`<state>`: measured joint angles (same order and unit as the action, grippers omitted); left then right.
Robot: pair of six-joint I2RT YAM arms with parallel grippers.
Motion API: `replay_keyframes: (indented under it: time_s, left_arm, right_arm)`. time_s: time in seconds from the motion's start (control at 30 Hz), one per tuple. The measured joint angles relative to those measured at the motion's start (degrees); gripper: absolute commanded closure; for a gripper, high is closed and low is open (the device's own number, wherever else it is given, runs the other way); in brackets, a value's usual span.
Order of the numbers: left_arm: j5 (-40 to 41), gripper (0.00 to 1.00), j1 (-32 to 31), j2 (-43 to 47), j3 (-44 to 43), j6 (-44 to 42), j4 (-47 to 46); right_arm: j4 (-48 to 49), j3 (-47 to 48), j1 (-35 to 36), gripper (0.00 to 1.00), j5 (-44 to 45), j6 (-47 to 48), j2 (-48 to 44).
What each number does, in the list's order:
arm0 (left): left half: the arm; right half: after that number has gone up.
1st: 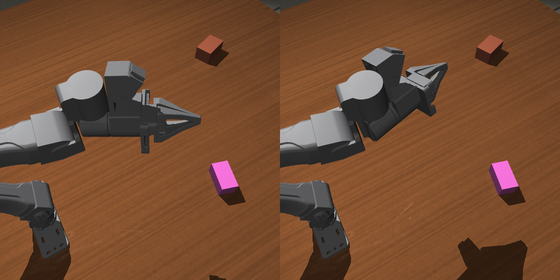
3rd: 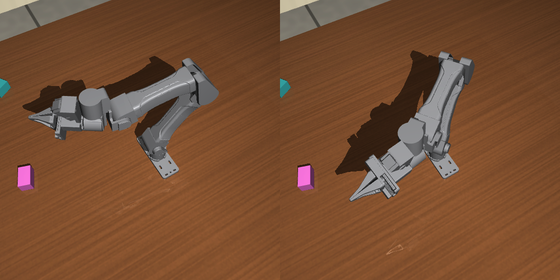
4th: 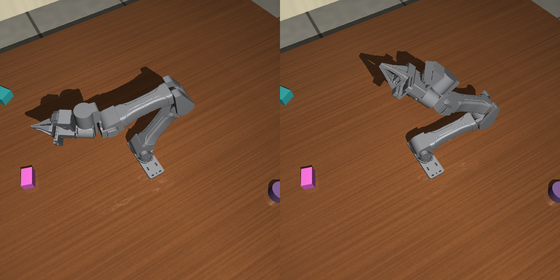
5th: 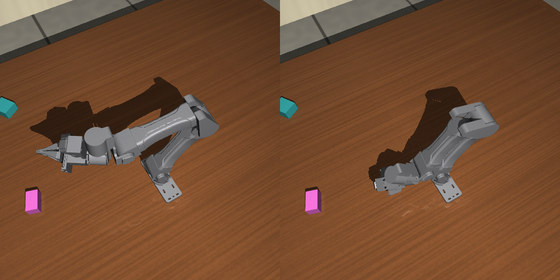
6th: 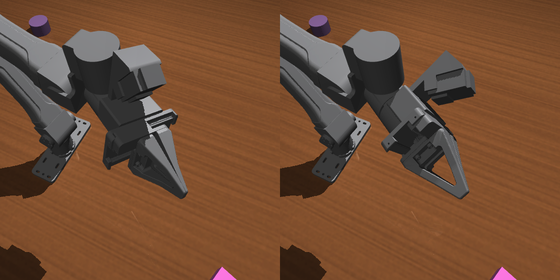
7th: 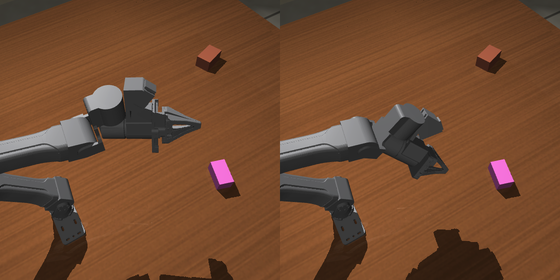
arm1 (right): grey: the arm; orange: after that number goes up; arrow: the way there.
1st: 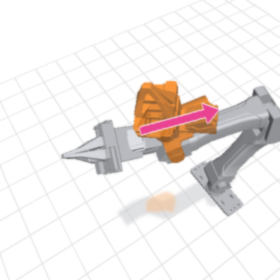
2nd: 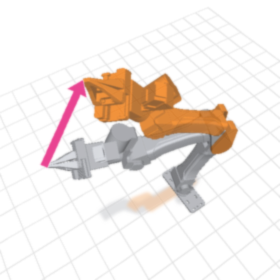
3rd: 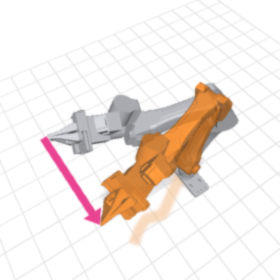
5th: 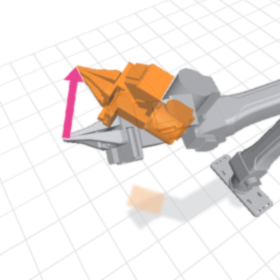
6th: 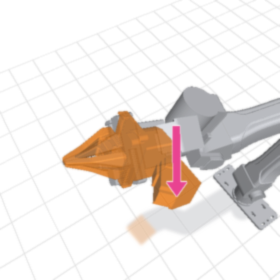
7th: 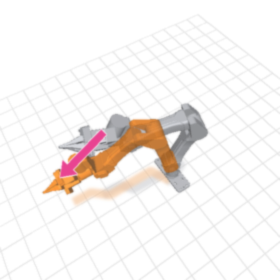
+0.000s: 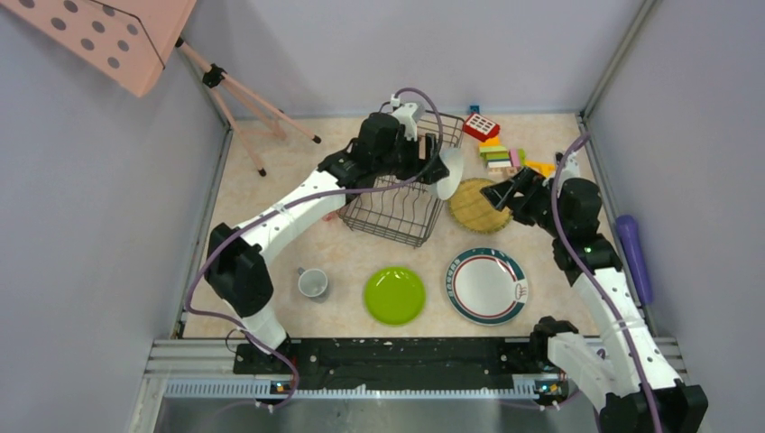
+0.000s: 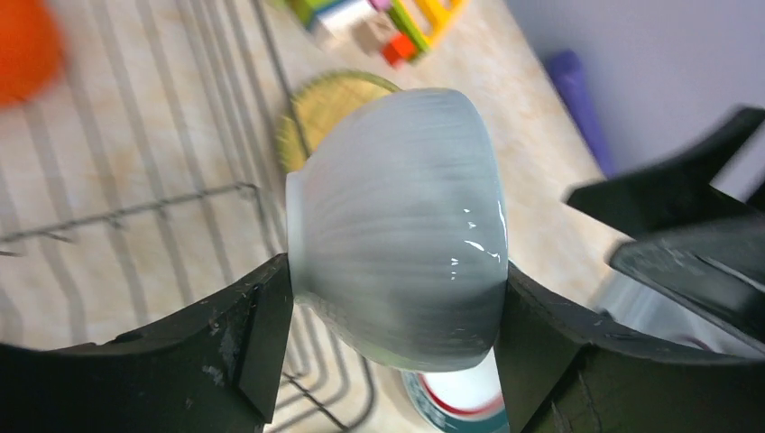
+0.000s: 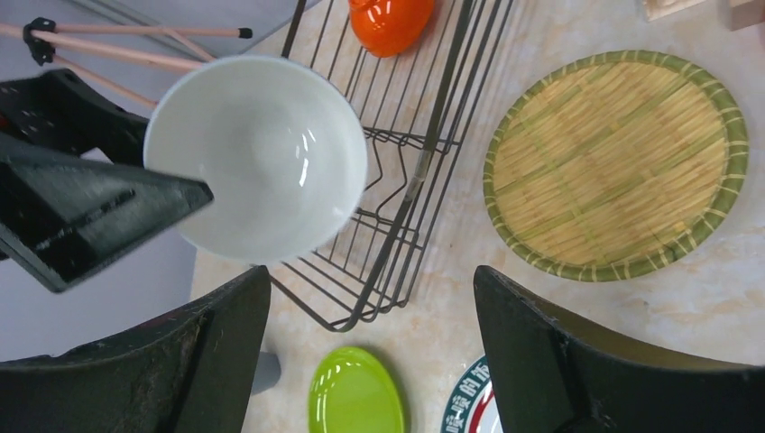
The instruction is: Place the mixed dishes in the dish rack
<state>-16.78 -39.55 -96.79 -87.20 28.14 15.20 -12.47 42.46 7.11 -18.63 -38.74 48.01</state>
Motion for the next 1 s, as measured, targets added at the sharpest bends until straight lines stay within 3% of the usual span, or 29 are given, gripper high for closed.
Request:
replay_keyframes:
  time_s: [0.3, 0.63, 0.87, 1.0]
  left_arm:
    - [18.2, 1.00, 0.1, -5.7, -10.8, -17.2, 4.4]
    - [21.4, 1.00, 0.1, -8.4, -9.1, -36.9, -4.8]
    - [24.4, 0.99, 0.5, -9.5, -7.5, -37.8, -9.8]
    - [20.0, 0.57, 2.3, -9.5, -7.5, -32.5, -9.1]
  right_arm:
    - [-1.9, 0.0, 0.0, 0.20, 4.1, 2.4, -2.1]
    - [-2.1, 0.0, 0.0, 0.22, 5.6, 4.2, -2.2]
    - [-0.7, 0.0, 0.0, 0.20, 4.3, 5.2, -0.7]
    - [0.8, 0.0, 0.0, 0.20, 2.2, 5.8, 2.7]
